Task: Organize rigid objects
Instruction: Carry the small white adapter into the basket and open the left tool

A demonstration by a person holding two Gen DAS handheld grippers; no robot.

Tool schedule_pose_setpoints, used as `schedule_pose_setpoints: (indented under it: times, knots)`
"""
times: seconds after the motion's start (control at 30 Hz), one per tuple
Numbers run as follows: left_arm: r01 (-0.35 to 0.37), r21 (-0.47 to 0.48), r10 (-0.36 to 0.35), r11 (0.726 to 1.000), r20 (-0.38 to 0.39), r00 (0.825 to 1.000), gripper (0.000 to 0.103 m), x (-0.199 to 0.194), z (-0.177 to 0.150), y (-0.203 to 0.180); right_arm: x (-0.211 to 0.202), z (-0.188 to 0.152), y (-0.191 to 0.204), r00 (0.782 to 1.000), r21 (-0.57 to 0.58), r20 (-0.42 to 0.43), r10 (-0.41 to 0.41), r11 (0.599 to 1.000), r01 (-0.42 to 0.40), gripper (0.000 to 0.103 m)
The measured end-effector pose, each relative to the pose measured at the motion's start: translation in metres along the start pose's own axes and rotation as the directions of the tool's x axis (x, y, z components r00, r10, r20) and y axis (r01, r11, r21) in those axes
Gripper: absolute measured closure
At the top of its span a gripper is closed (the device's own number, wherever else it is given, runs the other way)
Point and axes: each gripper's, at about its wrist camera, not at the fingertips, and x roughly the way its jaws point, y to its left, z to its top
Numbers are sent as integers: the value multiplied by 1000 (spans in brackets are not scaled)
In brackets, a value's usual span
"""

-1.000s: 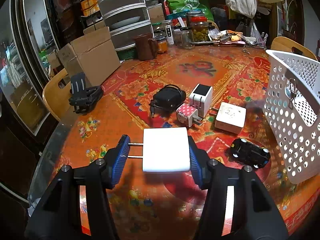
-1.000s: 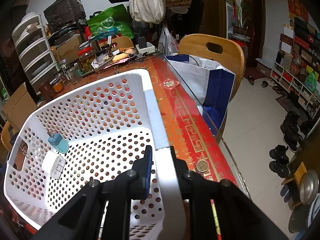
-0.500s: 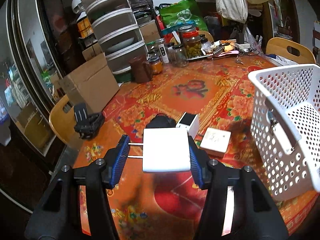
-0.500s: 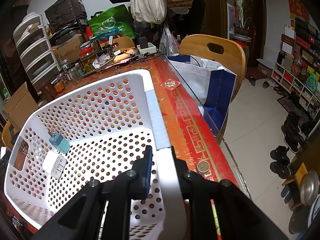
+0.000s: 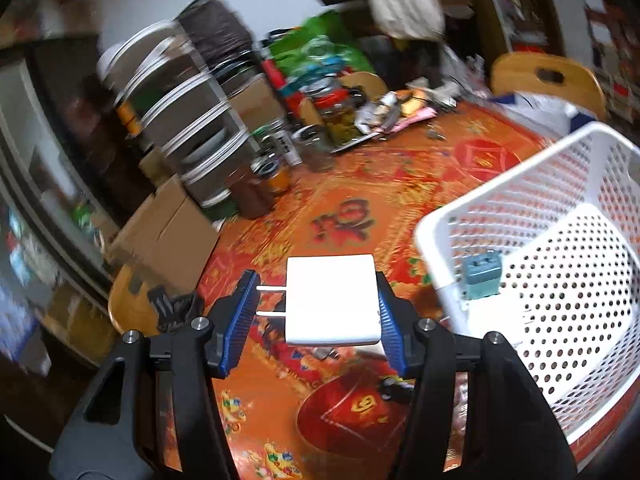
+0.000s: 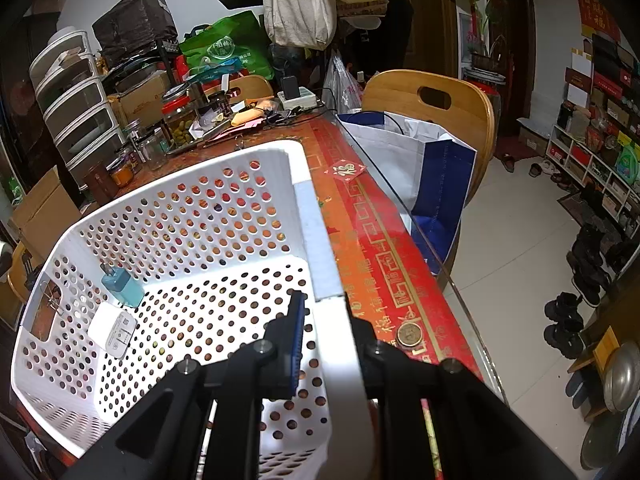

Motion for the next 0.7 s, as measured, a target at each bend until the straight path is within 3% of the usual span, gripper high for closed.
schedule_pose_setpoints:
  times: [0.3,0.4,0.53,0.7]
  knots:
    - [97,222,-89,970,-49,995,50,9,41,-94,0,0,0,1000,2,-2,9,1000,-9,90]
    - [115,303,-89,946,-99,991,49,23,49,-126,0,0,0,1000,0,-4,11,1000,-11,90]
    - [110,411,-39,905,-177,983,50,47,53,-165,0,-1,-1,1000,6,-1,20,1000,-20,90]
    - [168,493,-40,854,-260,965,49,71,55,-207,0,-1,-1,1000,10,-1,30,999,-30,90]
